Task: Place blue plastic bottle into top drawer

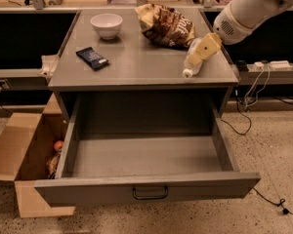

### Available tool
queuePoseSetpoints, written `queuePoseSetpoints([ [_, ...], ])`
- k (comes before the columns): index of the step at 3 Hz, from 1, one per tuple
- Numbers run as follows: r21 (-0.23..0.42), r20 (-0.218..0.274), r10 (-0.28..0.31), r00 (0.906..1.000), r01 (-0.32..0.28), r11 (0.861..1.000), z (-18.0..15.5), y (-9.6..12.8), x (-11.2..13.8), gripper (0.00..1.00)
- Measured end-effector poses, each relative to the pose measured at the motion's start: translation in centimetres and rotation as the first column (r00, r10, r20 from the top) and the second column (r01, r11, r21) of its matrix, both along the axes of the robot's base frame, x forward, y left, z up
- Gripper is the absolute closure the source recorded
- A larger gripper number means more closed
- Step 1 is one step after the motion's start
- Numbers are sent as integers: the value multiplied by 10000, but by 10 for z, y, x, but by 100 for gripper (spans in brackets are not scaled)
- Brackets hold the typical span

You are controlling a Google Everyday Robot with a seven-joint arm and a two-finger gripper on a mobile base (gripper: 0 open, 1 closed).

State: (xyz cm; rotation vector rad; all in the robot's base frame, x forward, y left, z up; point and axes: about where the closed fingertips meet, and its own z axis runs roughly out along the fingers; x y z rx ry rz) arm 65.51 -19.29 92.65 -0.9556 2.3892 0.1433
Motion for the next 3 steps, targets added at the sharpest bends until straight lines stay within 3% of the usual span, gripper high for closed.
queuePoseSetpoints([
  [1, 746, -233, -1713, 9849, 1726, 9822, -21, -12, 41, 0],
  [2, 1371, -421, -2927, 9553, 2957, 9454, -32, -15, 71, 0],
  [3, 1419, -695, -3832, 9210, 3894, 9101, -44, -12, 98, 0],
])
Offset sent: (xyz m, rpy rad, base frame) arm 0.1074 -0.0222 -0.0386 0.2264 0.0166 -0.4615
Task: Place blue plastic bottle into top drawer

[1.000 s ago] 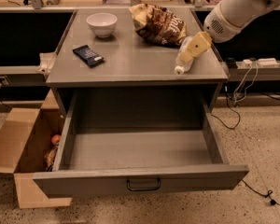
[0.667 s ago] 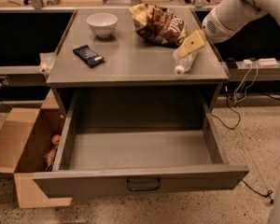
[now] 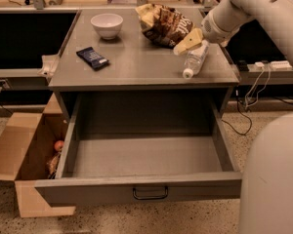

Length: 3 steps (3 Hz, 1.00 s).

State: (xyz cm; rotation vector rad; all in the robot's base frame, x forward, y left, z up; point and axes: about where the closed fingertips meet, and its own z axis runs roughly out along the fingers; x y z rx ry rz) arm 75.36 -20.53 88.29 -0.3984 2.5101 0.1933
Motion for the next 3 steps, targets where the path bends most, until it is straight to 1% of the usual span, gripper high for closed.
queuePoseSetpoints([
  [1, 31, -415, -439, 9982, 440, 9990, -17, 5, 13, 3],
  [2, 52, -604, -566, 9966, 570, 9984, -25, 9, 18, 26],
  [3, 57, -612, -569, 9965, 574, 9983, -25, 9, 18, 49],
])
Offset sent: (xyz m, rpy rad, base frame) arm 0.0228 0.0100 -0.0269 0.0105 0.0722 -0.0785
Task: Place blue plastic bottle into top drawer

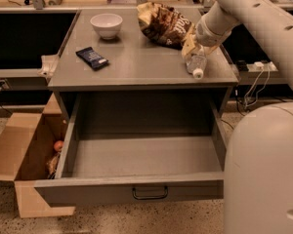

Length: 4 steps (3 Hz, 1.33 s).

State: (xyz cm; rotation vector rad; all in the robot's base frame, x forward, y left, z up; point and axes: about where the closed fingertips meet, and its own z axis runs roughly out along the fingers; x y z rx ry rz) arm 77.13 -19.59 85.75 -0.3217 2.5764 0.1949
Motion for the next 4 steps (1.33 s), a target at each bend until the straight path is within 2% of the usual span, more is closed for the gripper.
queuePoseSetpoints([
  [1, 279, 633, 624, 9960, -643, 9975, 16, 9, -5, 72],
  [2, 957, 2362, 1868, 9536, -2141, 9721, 61, 25, -25, 96],
  [3, 756, 2918, 2755, 9159, -3093, 9480, 69, 37, -31, 100],
  [4, 720, 2903, 2768, 9160, -3094, 9482, 68, 37, -30, 100],
])
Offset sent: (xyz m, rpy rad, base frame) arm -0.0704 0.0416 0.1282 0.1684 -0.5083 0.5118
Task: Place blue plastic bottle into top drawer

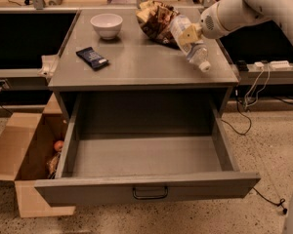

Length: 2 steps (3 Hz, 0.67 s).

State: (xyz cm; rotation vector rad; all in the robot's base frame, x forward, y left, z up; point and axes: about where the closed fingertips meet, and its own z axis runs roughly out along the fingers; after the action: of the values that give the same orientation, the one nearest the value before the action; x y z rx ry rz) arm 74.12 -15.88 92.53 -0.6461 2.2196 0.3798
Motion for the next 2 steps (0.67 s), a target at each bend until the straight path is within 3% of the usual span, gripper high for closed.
queuePoseSetpoints([
  [1, -672, 35, 586, 9983, -583, 9960, -13, 7, -9, 100],
  [2, -1809, 151, 2207, 9752, -2144, 9598, -32, 22, -54, 100],
])
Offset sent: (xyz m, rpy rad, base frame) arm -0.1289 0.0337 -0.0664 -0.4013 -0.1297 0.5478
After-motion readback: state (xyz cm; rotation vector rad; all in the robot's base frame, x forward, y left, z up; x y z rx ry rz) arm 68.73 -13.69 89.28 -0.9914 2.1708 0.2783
